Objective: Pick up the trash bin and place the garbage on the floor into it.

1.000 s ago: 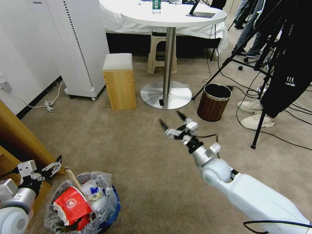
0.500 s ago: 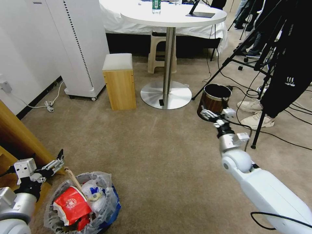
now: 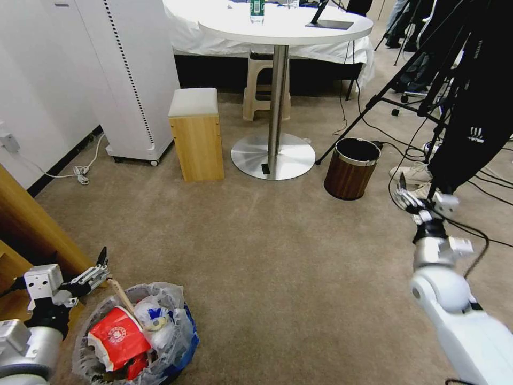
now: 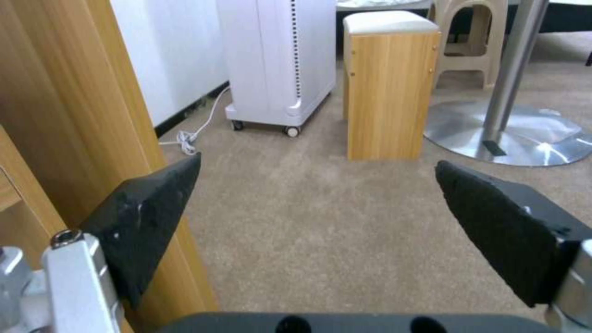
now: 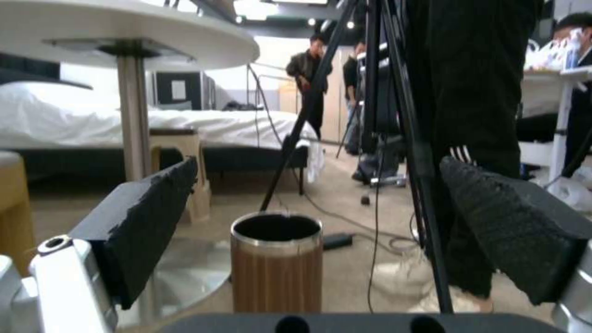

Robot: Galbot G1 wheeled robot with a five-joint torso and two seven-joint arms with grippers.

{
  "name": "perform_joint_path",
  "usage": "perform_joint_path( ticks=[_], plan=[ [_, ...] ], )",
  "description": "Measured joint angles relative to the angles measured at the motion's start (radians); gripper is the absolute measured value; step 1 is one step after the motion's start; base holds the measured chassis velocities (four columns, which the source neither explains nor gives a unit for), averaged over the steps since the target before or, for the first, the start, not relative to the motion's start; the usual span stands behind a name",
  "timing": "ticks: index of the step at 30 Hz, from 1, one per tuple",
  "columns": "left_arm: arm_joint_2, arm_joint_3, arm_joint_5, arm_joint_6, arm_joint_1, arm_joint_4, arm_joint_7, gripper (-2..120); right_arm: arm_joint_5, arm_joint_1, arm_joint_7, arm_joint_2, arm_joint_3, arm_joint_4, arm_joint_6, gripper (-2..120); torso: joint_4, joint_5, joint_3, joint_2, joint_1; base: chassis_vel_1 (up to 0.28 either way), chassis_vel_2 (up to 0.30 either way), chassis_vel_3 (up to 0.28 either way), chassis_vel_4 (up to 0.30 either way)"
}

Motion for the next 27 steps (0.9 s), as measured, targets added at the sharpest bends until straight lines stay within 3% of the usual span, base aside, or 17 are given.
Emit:
perform_joint_path(
  ticks=[5,16,21,27],
  plan=[
    [-0.04,0.009,0.058,0.008,0.007,-0.01,0.021,100,-0.048,-0.065,-0.025,0.047,0.014,-0.001,-0.018,100,-0.0001,-0.0004,0.0,0.0,0.0,0.0,0.0,0.0,0.0],
    [-0.087,-0.003,0.117,0.094,0.059,-0.074,0.016,100,-0.094,-0.029,-0.146,0.108,-0.081,-0.25,0.022,100,0.0,-0.0003,0.0,0.0,0.0,0.0,0.0,0.0,0.0],
    [-0.083,-0.007,0.115,0.106,0.068,-0.084,0.016,100,-0.085,-0.02,-0.151,0.119,-0.101,-0.236,0.026,100,0.0001,-0.0002,0.0,0.0,0.0,0.0,0.0,0.0,0.0],
    [-0.069,-0.01,0.114,0.111,0.071,-0.072,0.02,100,-0.066,-0.02,-0.109,0.1,-0.106,-0.093,-0.048,100,0.0001,-0.0004,0.0,0.0,0.0,0.0,0.0,0.0,0.0]
  ],
)
